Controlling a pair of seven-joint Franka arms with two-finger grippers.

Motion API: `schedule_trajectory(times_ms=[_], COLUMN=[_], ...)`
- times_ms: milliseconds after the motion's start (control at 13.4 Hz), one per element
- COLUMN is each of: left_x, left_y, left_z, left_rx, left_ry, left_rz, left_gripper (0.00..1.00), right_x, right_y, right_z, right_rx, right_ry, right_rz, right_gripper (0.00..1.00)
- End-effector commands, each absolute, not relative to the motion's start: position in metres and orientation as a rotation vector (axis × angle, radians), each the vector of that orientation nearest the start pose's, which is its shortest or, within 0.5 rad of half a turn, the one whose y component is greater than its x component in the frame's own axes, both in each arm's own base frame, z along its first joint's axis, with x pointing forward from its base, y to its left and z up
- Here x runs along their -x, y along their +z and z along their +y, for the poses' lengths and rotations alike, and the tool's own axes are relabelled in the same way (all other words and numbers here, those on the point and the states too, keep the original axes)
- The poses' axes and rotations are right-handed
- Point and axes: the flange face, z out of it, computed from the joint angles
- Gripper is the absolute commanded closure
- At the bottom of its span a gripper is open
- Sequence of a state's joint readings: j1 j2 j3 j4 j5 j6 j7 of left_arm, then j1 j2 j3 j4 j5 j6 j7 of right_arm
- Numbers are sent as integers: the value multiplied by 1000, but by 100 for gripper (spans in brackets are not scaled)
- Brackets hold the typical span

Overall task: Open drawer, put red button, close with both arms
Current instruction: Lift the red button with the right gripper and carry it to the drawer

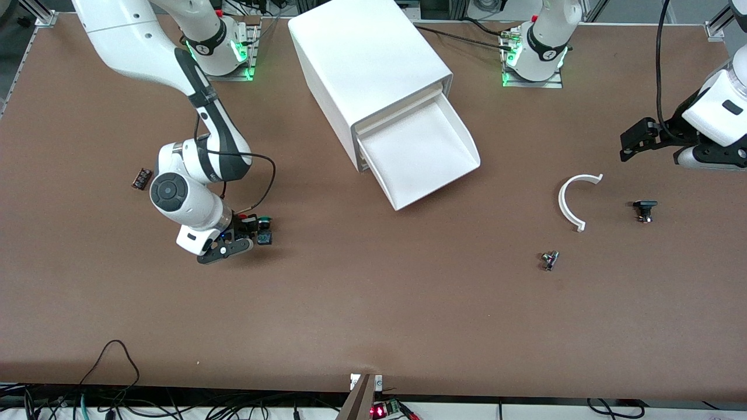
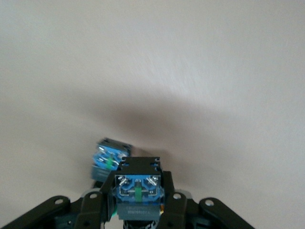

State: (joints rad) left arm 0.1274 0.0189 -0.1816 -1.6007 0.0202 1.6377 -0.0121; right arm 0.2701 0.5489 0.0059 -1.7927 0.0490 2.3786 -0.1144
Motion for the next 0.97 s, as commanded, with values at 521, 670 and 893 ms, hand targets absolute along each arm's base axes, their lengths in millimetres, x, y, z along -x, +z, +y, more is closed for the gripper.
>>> schedule_trajectory(times_ms=[521,670,893], left_x=[-546,-543,-543], left_y=[626,629,629], left_z=[-22,-23,-21], left_rx=[3095,3097,3104], left_ry=[-58,-63,-65], left_rz=[42,42,20], left_gripper=[0,0,0], right_x=[-657,-644,-625], right_y=[415,428,446], right_z=[285,321,370], right_rx=[2927,2840,2702], right_ry=[-250,-286,-341], right_rz=[-920,-1151,-1413], right_gripper=[71,71,71])
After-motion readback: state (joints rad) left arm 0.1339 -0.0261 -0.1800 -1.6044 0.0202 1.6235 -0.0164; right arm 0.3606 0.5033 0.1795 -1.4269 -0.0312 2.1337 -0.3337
